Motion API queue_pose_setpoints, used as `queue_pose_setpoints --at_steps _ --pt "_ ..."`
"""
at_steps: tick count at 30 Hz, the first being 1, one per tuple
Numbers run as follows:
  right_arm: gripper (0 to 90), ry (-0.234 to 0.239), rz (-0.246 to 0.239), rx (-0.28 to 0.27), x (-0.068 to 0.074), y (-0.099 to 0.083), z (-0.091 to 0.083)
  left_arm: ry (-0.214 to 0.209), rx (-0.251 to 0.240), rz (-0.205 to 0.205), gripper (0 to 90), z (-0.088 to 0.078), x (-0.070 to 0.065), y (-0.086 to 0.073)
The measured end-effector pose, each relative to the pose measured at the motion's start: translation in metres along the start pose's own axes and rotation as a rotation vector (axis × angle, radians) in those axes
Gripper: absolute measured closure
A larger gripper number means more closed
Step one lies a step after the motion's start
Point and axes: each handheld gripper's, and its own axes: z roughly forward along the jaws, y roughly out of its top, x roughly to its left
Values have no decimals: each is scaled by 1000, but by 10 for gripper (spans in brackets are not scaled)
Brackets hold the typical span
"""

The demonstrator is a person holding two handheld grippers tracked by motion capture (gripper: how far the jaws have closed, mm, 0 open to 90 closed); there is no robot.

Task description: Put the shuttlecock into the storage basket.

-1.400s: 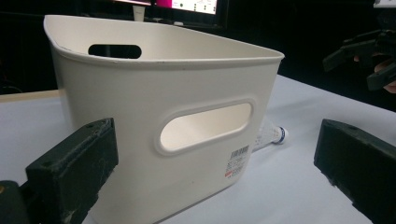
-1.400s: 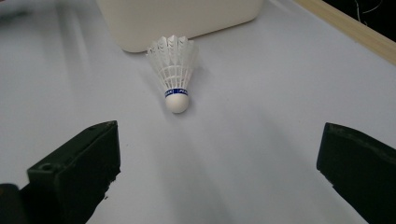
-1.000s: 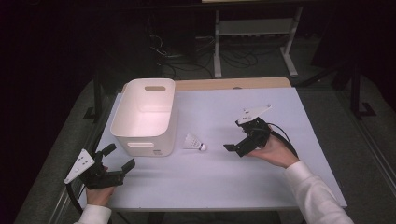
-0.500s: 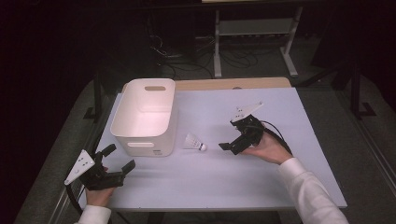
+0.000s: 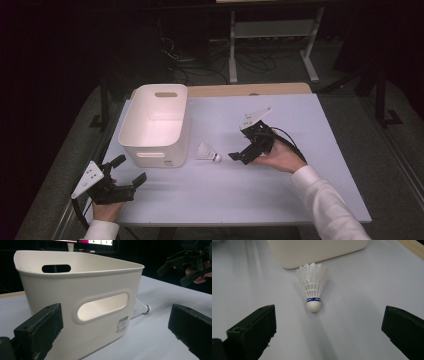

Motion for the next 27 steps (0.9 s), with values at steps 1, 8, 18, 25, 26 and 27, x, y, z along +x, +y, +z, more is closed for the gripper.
queue_pose_setpoints --at_steps 1,8,18,25,26,27 --pt "0 4 6 5 1 1 2 -1 0 1 0 0 0 0" --pt "0 18 -15 32 4 7 14 0 2 3 0 0 0 0" --pt "0 29 -19 62 4 11 25 2 -3 -5 0 0 1 0" --pt "0 36 -32 79 4 13 37 1 1 1 0 0 1 0" --pt "0 41 -21 82 5 13 38 0 3 1 0 0 1 0" --pt "0 38 -34 86 5 14 40 0 3 1 0 0 1 0"
